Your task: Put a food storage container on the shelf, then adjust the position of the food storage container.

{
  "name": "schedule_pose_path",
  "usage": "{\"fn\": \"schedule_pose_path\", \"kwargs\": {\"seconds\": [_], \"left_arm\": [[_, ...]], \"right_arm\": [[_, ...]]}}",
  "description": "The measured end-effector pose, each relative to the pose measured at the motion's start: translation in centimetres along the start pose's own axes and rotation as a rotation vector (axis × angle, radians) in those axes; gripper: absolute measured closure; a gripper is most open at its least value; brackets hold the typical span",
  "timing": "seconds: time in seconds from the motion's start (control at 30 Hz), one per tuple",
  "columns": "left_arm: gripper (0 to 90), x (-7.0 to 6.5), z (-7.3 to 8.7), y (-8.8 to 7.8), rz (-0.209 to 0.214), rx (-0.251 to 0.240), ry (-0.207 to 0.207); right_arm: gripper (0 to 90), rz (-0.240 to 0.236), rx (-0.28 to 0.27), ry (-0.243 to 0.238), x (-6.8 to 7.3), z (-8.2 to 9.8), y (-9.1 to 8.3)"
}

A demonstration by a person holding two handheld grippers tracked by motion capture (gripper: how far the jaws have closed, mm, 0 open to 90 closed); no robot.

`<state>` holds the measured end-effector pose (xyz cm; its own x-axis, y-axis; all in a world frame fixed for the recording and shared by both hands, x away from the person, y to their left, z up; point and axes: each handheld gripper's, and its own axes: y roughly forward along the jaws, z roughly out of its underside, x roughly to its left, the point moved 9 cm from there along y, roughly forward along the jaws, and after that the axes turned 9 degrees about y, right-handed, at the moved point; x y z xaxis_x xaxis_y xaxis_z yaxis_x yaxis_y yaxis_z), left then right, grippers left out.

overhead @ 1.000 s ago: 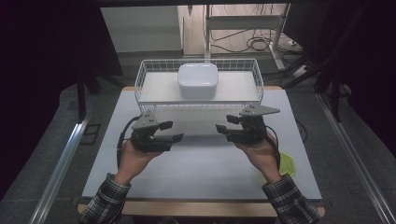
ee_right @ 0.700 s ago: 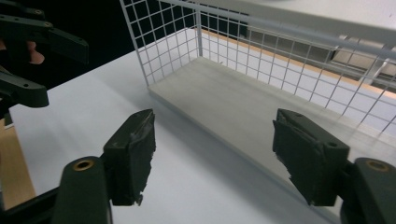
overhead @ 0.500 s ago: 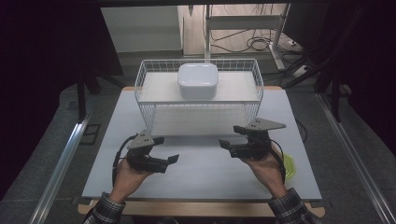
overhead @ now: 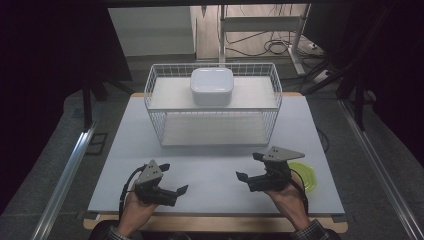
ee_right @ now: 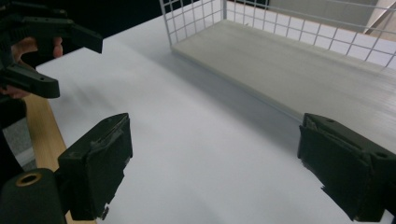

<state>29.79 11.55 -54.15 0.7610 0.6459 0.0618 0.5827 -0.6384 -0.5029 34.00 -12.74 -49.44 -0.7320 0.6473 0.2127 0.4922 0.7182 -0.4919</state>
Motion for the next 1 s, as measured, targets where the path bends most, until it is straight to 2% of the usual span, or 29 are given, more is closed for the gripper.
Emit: {"fn": "schedule_pose_path", "kwargs": {"seconds": [0.1,0.13,0.23,0.3,0.43,0.57,0.77,0.9,0.93,1.0], "left_arm": [[3.6,-0.4,0.7,0.1,-0.007,0.017,0.011],[3.6,-0.4,0.8,0.1,-0.014,0.021,0.018],[3.6,-0.4,0.9,0.2,-0.019,0.027,0.029],[3.9,-0.3,1.0,0.3,-0.026,0.032,0.034],[4.5,-0.1,1.0,0.2,-0.033,0.027,0.025],[4.4,0.2,1.2,0.1,-0.028,0.026,0.016],[4.9,1.0,1.8,0.1,-0.031,0.037,0.002],[5.1,1.0,1.8,0.1,-0.033,0.035,0.002],[5.1,1.0,1.8,0.1,-0.033,0.037,0.004],[5.2,0.9,1.8,0.2,-0.035,0.042,0.013]], "right_arm": [[9.6,0.001,0.013,-0.011,0.2,0.7,0.1],[9.2,0.009,0.033,-0.021,0.1,1.2,0.2],[9.0,0.02,0.047,-0.021,-0.3,1.7,0.2],[9.0,0.02,0.044,0.002,-0.6,1.9,0.0],[9.0,0.043,0.045,0.002,-1.0,2.1,-0.2],[8.9,0.051,0.098,0.032,-1.4,2.8,-0.3],[5.2,0.077,0.095,0.037,-2.3,2.7,-0.9],[4.1,0.097,0.085,0.071,-3.2,2.4,-1.7],[4.5,0.101,0.085,0.078,-3.4,2.4,-1.9],[16.2,0.151,0.075,0.076,-4.3,2.3,-2.7]]}}
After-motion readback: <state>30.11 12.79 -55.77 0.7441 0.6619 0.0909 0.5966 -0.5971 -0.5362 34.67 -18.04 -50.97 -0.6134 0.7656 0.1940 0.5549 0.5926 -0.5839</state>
